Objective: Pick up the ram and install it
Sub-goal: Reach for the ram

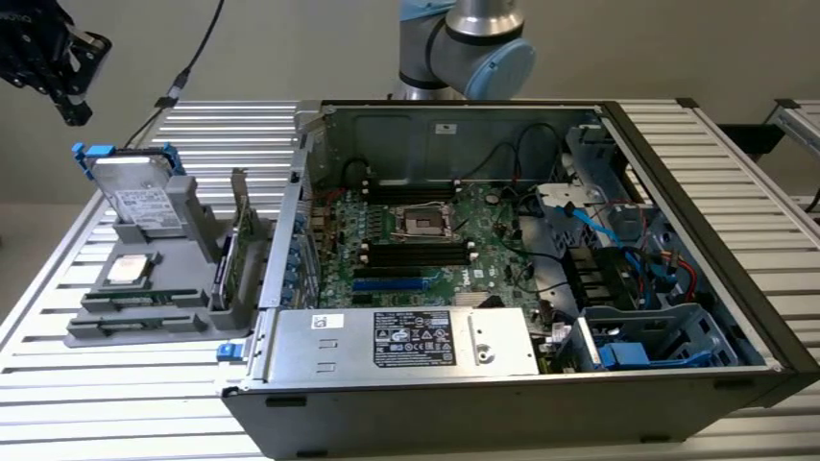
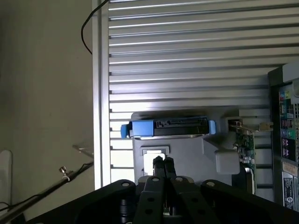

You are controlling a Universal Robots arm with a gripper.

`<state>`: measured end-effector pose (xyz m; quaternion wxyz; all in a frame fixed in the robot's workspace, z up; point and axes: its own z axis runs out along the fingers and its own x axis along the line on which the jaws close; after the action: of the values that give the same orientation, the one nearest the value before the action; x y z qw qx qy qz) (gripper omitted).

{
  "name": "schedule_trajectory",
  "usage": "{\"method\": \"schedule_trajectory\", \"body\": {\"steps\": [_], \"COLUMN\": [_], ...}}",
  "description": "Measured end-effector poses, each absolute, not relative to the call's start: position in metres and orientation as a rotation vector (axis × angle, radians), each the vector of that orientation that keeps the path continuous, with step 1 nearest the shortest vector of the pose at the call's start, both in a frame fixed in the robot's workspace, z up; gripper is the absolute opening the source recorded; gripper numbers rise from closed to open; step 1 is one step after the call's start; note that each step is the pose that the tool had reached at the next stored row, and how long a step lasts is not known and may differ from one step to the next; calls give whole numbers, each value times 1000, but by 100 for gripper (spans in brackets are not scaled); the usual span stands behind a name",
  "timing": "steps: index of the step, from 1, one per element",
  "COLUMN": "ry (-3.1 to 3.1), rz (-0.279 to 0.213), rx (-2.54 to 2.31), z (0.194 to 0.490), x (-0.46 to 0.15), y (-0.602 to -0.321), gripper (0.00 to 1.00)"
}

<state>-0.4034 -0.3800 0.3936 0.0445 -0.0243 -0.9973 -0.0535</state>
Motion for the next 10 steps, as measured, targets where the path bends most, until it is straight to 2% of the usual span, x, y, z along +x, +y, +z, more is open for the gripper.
{"method": "schedule_trajectory", "body": {"steps": [10], "ry": [-3047], "rz": [-164], "rx": [-72], "z": [394], "x": [-404], "y": [-404], "gripper": [10]}}
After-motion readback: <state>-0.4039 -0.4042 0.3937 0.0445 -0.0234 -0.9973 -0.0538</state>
